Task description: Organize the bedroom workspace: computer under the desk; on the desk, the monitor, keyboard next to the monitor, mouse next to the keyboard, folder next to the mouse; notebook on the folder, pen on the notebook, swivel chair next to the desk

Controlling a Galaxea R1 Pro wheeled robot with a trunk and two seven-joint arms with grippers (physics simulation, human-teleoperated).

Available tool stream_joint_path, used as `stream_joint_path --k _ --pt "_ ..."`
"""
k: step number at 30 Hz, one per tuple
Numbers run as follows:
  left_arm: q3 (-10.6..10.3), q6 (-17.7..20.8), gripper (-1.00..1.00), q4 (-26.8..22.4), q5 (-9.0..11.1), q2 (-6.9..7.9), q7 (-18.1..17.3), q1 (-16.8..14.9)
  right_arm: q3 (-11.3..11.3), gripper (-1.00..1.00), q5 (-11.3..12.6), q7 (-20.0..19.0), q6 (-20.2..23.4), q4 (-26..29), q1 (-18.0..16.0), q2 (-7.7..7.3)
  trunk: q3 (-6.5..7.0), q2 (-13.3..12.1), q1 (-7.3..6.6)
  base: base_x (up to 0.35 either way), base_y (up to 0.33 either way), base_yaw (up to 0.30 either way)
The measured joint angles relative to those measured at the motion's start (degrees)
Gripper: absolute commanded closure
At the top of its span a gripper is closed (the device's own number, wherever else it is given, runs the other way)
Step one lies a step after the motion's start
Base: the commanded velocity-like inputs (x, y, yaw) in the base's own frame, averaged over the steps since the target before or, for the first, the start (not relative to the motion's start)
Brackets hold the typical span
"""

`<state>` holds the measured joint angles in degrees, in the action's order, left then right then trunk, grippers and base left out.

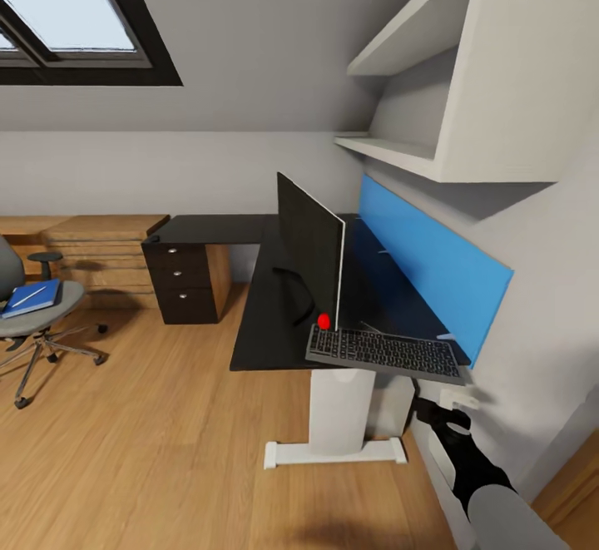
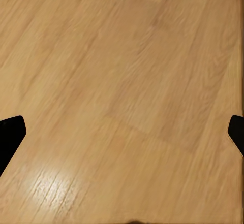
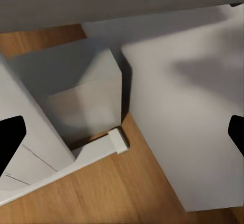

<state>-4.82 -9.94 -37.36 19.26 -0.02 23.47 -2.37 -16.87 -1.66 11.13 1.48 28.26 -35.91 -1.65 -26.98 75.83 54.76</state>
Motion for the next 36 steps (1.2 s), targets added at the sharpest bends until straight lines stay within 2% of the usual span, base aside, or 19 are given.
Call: stream_joint_path --k 31,36 --pt "0.0 0.0 -1.00 0.0 0.0 -0.04 0.0 0.0 0.1 -1.00 0.0 0.1 -0.3 0.0 0.0 -0.04 0.00 0.0 0.00 0.091 -0.003 0.000" --pt "0.0 0.0 -1.00 0.0 0.0 -0.04 0.0 0.0 0.1 -1.00 0.1 0.1 -1.5 0.2 0.0 0.03 0.00 0.0 0.02 0.025 0.000 0.000"
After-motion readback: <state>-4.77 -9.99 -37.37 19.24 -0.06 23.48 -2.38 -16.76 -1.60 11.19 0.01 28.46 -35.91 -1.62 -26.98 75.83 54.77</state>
